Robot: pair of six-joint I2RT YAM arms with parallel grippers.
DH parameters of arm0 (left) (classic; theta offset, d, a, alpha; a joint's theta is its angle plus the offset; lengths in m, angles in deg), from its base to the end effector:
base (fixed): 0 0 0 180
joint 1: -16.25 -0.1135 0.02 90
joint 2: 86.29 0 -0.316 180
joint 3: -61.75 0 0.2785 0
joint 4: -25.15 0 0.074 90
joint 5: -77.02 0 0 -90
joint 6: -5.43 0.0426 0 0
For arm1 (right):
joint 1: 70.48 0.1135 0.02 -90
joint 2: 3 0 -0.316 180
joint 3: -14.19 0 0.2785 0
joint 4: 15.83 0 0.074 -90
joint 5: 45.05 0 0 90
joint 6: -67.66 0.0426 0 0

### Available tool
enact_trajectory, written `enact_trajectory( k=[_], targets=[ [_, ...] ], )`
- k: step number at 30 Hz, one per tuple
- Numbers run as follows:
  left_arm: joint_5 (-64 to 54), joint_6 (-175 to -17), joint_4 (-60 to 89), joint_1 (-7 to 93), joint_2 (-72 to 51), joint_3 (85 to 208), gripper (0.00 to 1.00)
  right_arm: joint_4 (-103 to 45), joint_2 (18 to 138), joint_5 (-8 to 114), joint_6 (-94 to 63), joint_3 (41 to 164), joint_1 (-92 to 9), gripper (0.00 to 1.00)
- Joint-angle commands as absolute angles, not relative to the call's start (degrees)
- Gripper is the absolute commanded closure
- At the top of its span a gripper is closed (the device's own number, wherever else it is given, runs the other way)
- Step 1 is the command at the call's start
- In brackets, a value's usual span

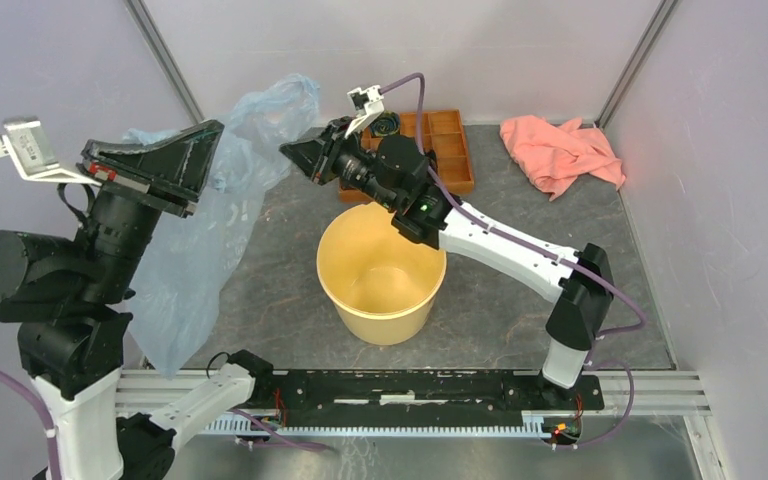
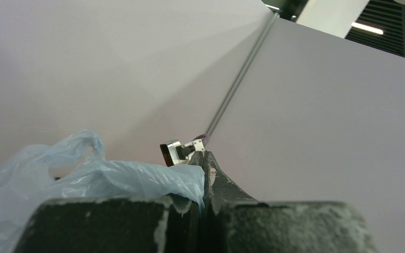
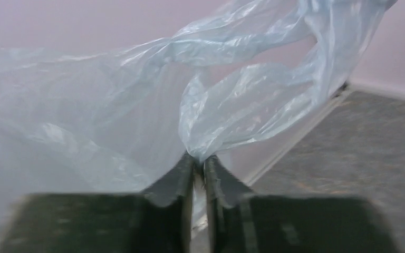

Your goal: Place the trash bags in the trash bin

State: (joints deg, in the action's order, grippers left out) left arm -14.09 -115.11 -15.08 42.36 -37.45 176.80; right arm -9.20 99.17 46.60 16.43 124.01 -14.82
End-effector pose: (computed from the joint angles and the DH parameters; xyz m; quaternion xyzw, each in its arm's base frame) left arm 0.0266 -0.0121 0.6573 -0.0287 0.5293 -0.3978 0.7488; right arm 0.2673 0.3934 0.4882 -0.1014 0.6053 0.5854 0.5297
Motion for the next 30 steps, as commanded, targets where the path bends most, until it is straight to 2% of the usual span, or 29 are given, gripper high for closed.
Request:
enact_trajectory(
  k=[1,2,3,10,16,22,26,30],
  targets=[
    [-4.5,-117.39,-9.98,42.28,-36.1,177.75,0.98,-6.1,93.87,39.32,8.12,123.03,-15.6,0.9],
    [-4.53,-117.43,-9.91,42.32,-36.1,177.67,0.98,-6.41,91.73,38.81,5.54,122.1,-15.68,0.99],
    [-4.69,-117.44,-9.89,42.3,-36.1,177.55,0.98,-6.79,89.75,38.72,3.31,120.96,-15.68,1.0],
    [-1.68,-121.41,-2.42,42.29,-34.23,174.38,0.98,-17.42,75.95,48.93,-10.92,117.45,-15.75,1.0],
    [8.07,-131.05,9.24,42.33,-26.76,174.73,0.98,-24.39,67.12,49.76,-11.28,115.26,-15.72,1.0],
    [9.45,-137.37,15.23,42.36,-23.82,170.98,0.98,-26.34,57.51,46.61,-8.28,106.08,-15.75,1.0],
    [6.8,-136.17,13.64,42.37,-24.52,169.53,0.98,-24.76,56.59,51.08,-7.05,102.77,-15.71,1.0],
    [1.21,-130.11,6.33,42.41,-26.09,173.69,0.98,-28.14,60.93,60.22,-9.06,110.52,-15.4,1.0]
  ],
)
